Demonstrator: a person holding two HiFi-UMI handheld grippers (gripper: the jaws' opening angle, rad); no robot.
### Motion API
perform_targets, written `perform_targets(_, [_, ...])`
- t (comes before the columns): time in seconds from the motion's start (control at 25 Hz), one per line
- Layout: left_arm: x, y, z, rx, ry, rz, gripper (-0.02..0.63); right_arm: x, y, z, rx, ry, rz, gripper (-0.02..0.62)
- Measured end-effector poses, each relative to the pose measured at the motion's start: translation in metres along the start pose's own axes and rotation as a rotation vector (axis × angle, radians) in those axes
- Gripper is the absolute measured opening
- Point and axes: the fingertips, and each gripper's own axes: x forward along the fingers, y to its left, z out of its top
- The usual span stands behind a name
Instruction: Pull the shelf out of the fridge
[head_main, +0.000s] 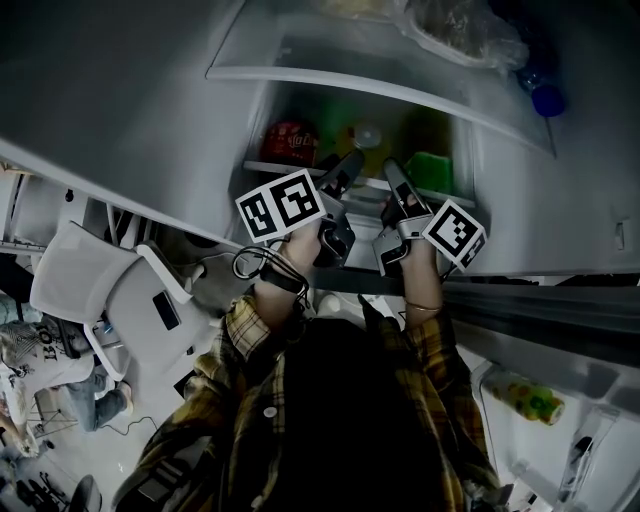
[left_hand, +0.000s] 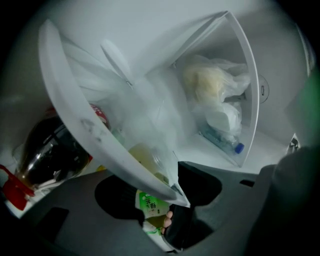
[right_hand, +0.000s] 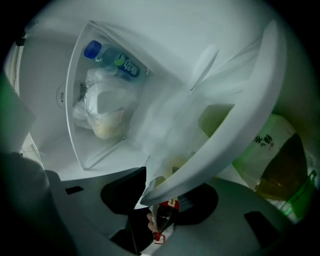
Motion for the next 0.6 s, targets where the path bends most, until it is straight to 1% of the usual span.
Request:
perform_targets(0.04, [0.0002,0.0006,0.0006,-0.004,-0.001,0.002,0.223,0.0008,0.0003,0.0000,0.001,0.002,0.001,0.181])
perform_targets(0.08, [0.0003,0.0008,0.0013,-0.007,-0.002,0.002,0.184,0.0015,0.0007,-0.0002,0.004,0.004,0.001,0.179])
perform_targets(0.2, [0.0010,-0.0015,0.0029,-0.018,-0.006,-0.011,0.147,0.0026,0.0014,0.0006,0.013,0.002,0.000,0.169])
perform_targets(0.28, [0.0014,-0.0042,0.0029,-0.019,-0.005,-0.023,0.122,0.0027,0.0028,0.0012,0.022,-0.005,0.004,0.136])
perform_targets(0.36, [0.0018,-0.0070,0.0028,-0.021,-0.006,-0.034,0.090,0.0028,0.0050,0.0018,0.035,-0.013,0.010,0.089])
perform_targets(0.6, [0.0016,-0.0081,0.0029,-0.036,-0.005,-0.045,0.077,0.0023,0.0055,0.0021,0.095,-0.031,0.018,0.072])
